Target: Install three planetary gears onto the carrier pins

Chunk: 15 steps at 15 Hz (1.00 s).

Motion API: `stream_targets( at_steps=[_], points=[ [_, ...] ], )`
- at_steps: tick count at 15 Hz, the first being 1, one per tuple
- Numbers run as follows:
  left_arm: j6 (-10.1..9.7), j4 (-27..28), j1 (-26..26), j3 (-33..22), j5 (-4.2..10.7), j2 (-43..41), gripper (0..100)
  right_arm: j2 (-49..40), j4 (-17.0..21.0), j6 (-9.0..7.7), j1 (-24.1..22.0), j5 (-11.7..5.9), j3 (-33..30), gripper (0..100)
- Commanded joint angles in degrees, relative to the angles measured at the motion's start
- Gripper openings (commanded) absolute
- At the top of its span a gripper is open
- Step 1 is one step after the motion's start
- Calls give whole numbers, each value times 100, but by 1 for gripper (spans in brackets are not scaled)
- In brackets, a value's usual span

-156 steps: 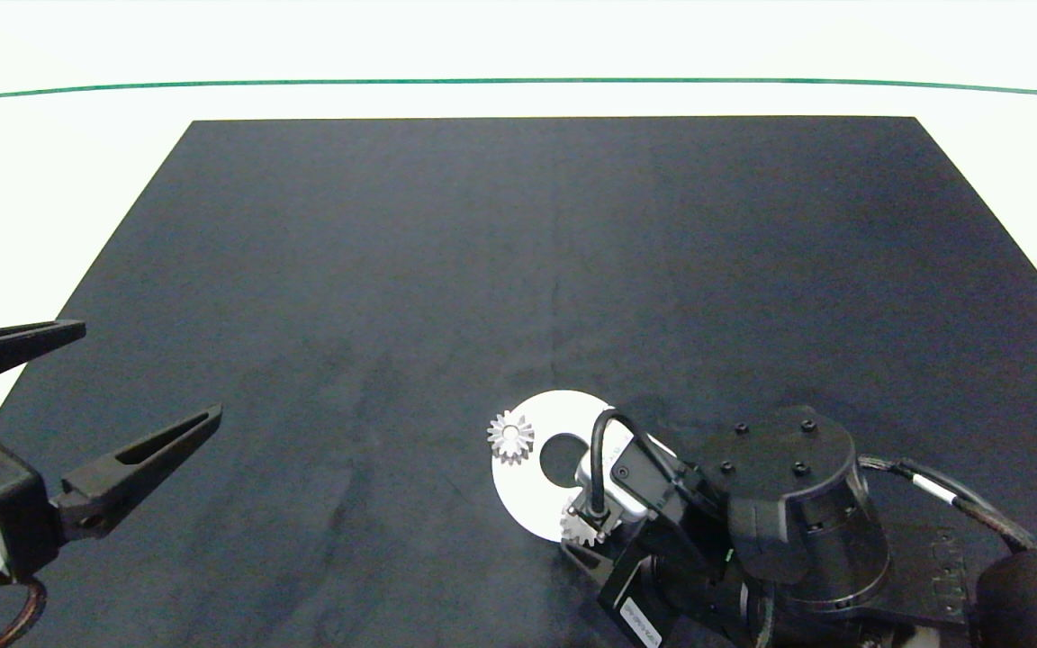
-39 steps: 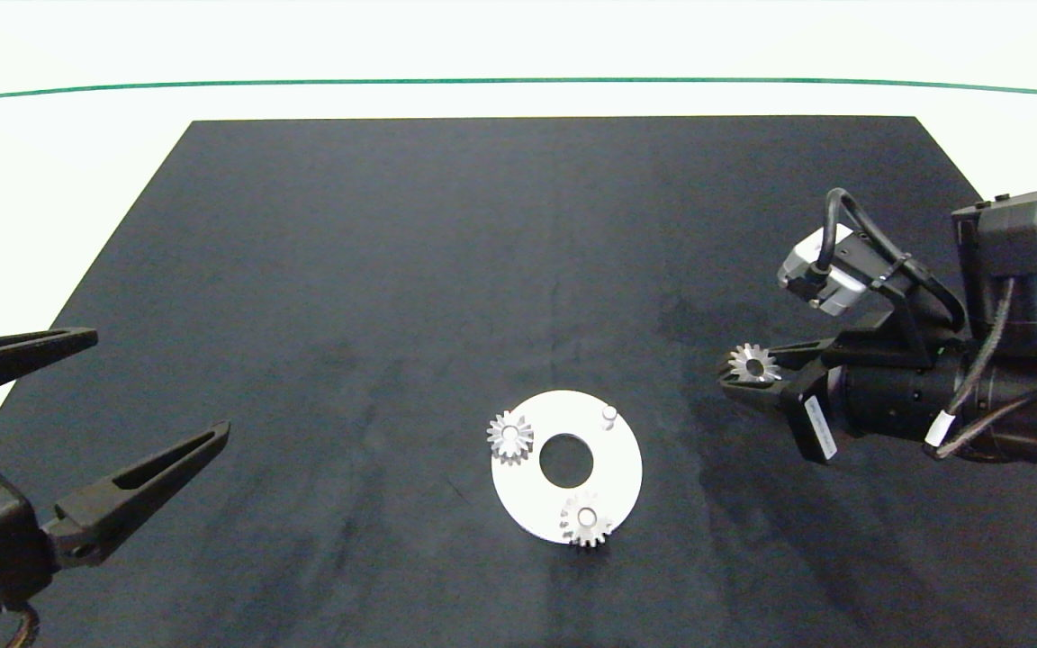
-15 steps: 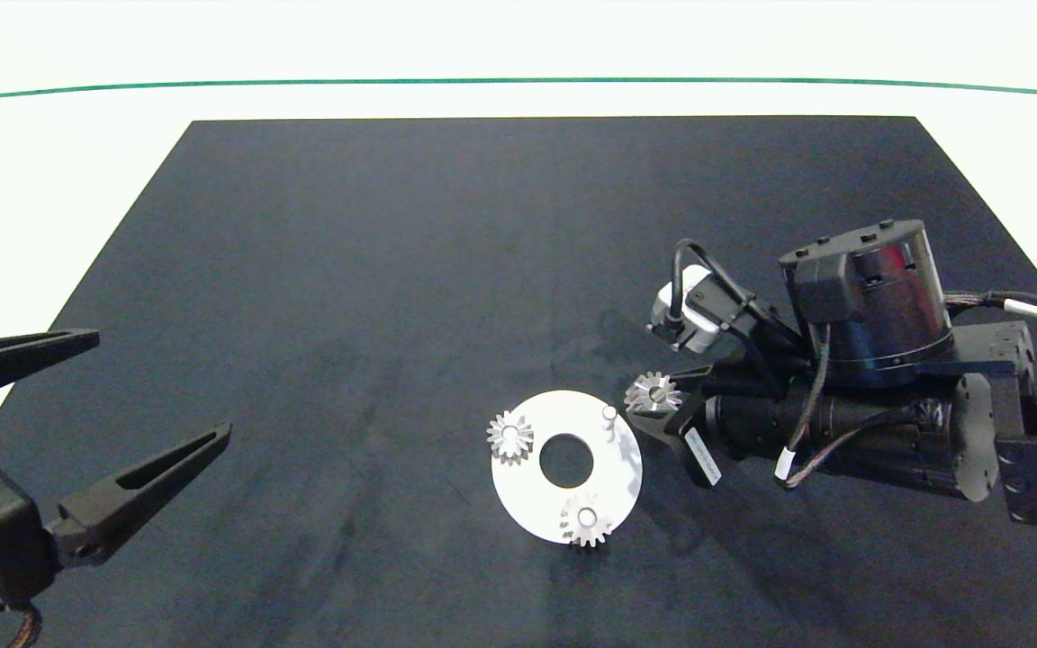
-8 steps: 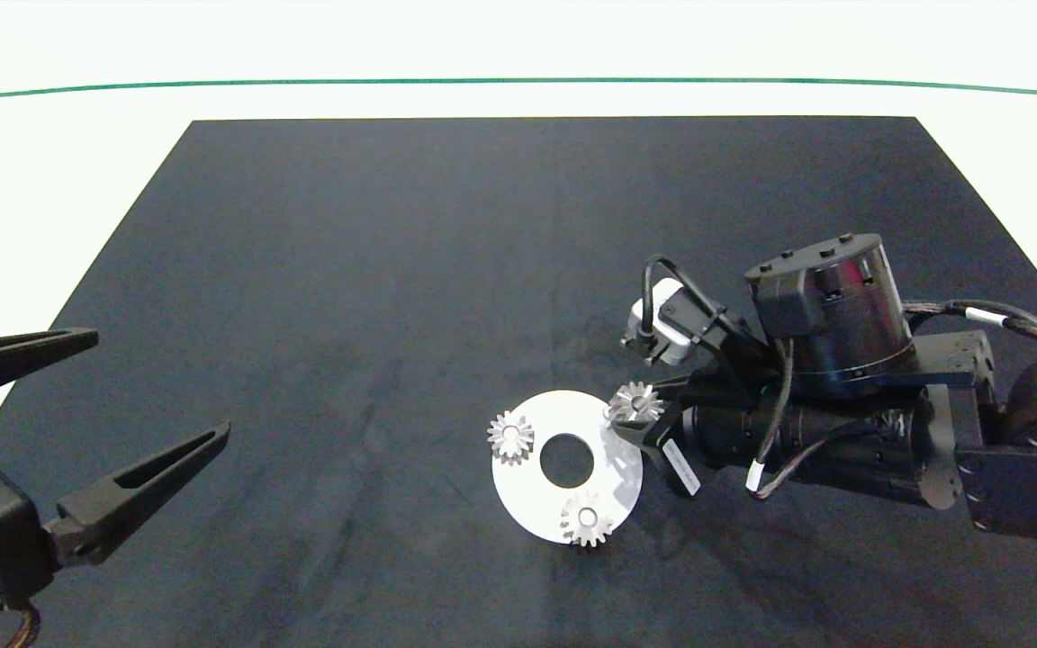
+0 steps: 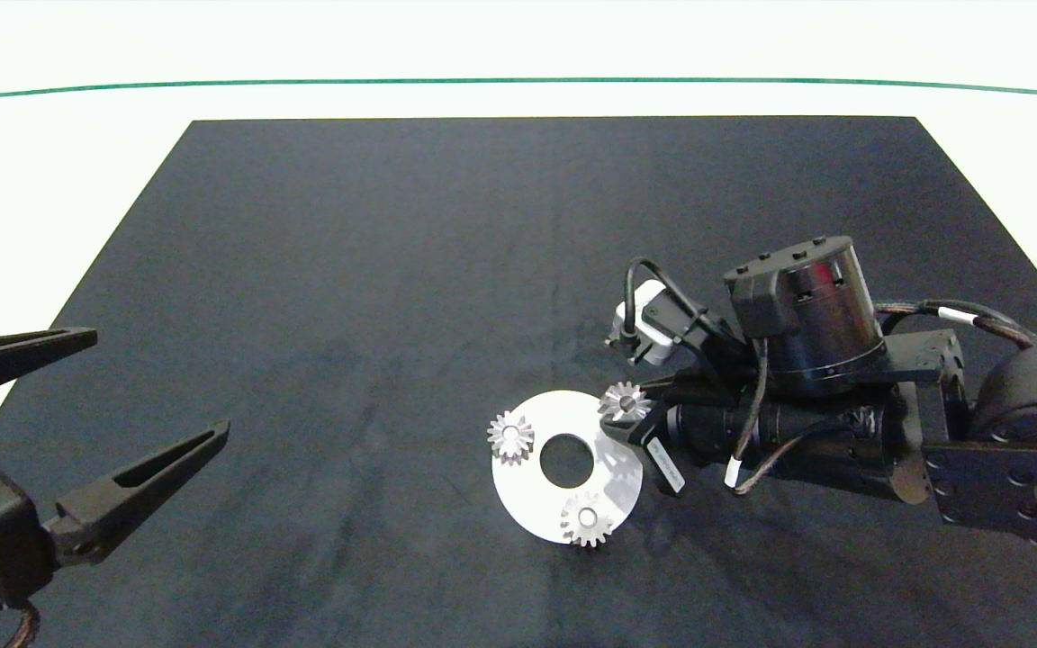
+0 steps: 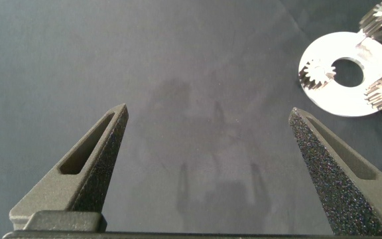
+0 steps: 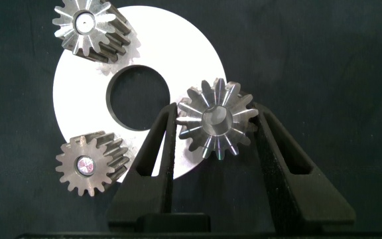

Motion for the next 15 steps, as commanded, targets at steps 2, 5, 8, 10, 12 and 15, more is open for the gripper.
stream_targets(
  at_steps=[2,5,8,10,12,15],
  points=[
    [10,-3,0,1,13,1,100,87,-6,-9,50,-1,-52,0],
    [10,-3,0,-8,13,1,100,131,-6,-1,59,-1,-70,0],
    [10,-3,0,-8,13,-8,100,139,-6,-1,50,-1,-70,0],
    [10,-3,0,-8,13,-8,100,139,-6,-1,32,-1,-70,0],
    [10,-3,0,-8,13,-8,100,139,-6,-1,15,-1,-61,0],
    [10,-3,0,1,13,-8,100,139,-6,-1,-3,-1,-61,0]
  ],
)
